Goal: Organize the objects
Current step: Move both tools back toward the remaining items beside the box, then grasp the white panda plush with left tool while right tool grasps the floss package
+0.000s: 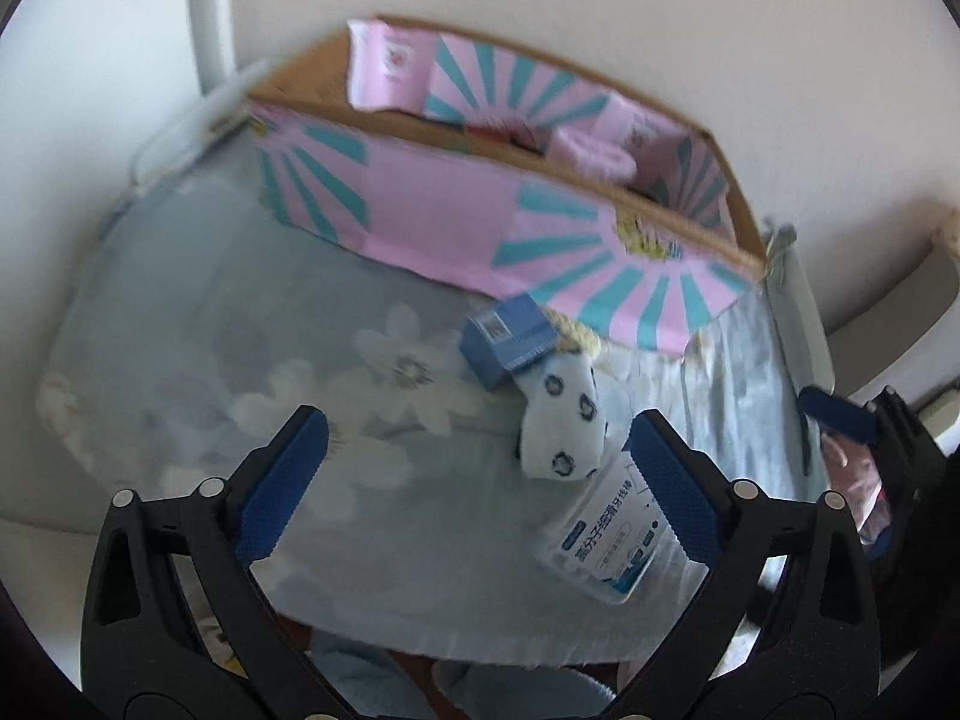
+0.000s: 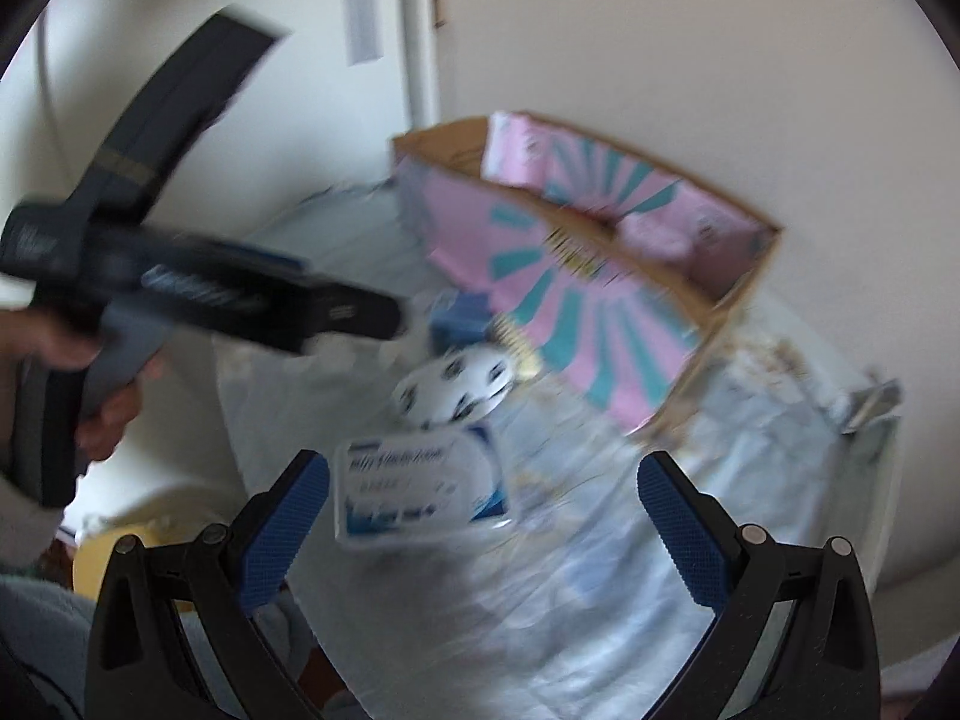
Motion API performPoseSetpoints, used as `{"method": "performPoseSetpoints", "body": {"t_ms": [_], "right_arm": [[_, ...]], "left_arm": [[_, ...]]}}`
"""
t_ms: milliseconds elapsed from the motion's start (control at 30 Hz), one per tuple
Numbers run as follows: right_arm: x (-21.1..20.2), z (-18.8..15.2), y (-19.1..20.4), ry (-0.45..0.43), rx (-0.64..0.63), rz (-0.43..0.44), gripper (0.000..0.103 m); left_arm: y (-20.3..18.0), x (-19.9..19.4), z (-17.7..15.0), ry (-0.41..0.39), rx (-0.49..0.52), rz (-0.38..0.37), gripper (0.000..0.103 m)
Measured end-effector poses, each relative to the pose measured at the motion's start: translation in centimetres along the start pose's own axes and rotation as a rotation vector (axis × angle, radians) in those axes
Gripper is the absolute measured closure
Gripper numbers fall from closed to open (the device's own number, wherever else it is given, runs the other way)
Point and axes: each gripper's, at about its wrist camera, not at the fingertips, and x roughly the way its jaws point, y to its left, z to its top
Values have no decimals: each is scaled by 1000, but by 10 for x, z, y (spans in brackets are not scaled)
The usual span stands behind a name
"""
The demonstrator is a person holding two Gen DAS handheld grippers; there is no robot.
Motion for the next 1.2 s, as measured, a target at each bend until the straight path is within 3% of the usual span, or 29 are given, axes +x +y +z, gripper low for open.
{"method": "performPoseSetpoints", "body": {"t_ms": [400,533,667,833,1200], "right_arm": [[52,-20,9,25,-26,88,0],[59,-20,10,30,-29,96,1],[64,-18,7,56,-28,98,15],[65,-16,3,63,-15,96,15],[46,-7,-8,70,46,41,16]], "left_arm": [[-19,68,1,89,1,-61,15],[-27,80,4,101,16,-69,31],[-32,83,6,104,32,-68,50],[-35,84,6,117,22,-115,66],[-37,66,8,109,18,-173,69]]}}
